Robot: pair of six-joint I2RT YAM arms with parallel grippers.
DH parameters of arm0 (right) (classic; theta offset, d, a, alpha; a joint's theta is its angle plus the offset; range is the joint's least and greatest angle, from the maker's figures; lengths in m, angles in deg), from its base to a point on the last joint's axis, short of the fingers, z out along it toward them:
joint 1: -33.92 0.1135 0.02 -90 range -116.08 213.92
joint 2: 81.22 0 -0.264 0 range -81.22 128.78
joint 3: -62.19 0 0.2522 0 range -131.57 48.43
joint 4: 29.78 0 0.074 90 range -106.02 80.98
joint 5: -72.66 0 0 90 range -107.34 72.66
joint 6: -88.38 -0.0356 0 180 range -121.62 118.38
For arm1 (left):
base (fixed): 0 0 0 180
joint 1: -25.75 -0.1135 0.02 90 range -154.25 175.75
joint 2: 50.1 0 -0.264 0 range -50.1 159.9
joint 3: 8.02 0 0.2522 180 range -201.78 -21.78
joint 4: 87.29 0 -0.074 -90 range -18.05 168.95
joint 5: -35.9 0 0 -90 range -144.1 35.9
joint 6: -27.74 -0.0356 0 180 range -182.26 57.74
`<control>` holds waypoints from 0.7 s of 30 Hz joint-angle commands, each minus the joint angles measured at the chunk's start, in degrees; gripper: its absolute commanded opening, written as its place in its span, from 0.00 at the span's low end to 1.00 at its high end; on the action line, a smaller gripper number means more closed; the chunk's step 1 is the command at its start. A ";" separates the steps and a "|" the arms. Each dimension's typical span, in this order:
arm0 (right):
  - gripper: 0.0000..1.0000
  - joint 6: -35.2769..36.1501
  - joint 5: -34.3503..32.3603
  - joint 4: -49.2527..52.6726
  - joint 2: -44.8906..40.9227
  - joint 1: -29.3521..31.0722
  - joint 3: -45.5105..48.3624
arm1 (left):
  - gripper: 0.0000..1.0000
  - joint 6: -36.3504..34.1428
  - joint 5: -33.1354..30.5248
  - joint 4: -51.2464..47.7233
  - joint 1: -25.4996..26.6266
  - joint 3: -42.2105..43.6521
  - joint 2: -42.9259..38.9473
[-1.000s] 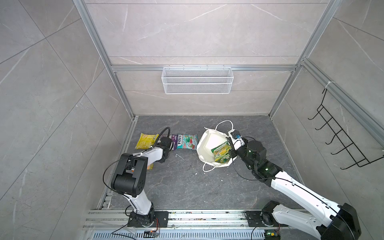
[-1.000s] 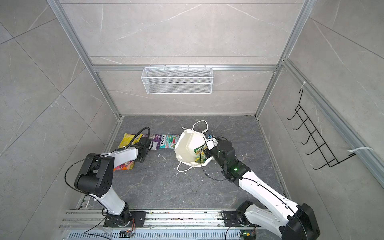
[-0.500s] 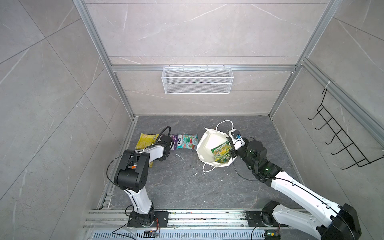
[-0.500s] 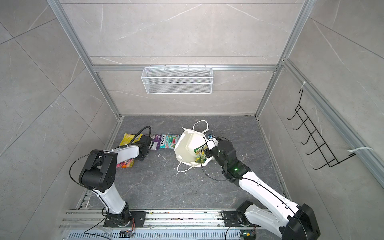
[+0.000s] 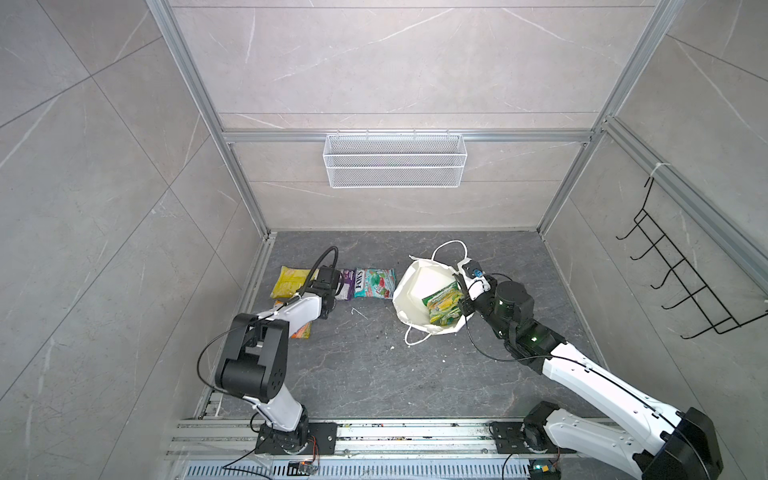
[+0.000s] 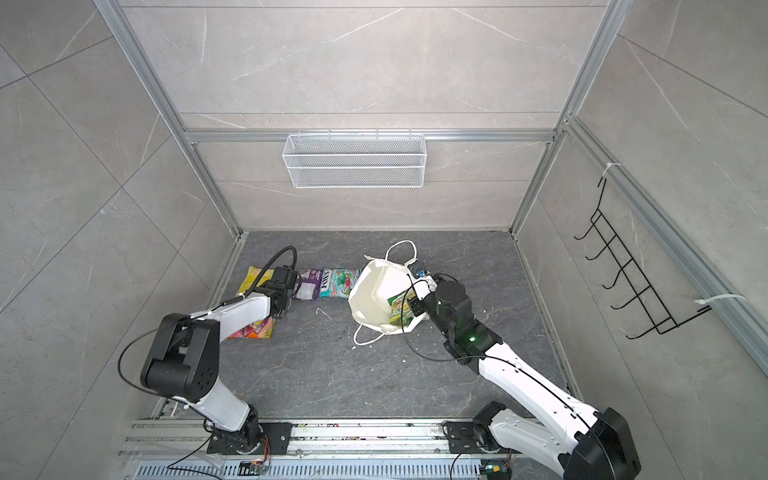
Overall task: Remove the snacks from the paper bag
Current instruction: 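Lower the red packet to the table nearer the robot and open the left gripper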
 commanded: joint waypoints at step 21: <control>0.00 -1.24 1.33 -0.82 -1.32 -0.37 0.30 | 0.63 21.08 25.91 5.37 -14.13 11.68 -16.73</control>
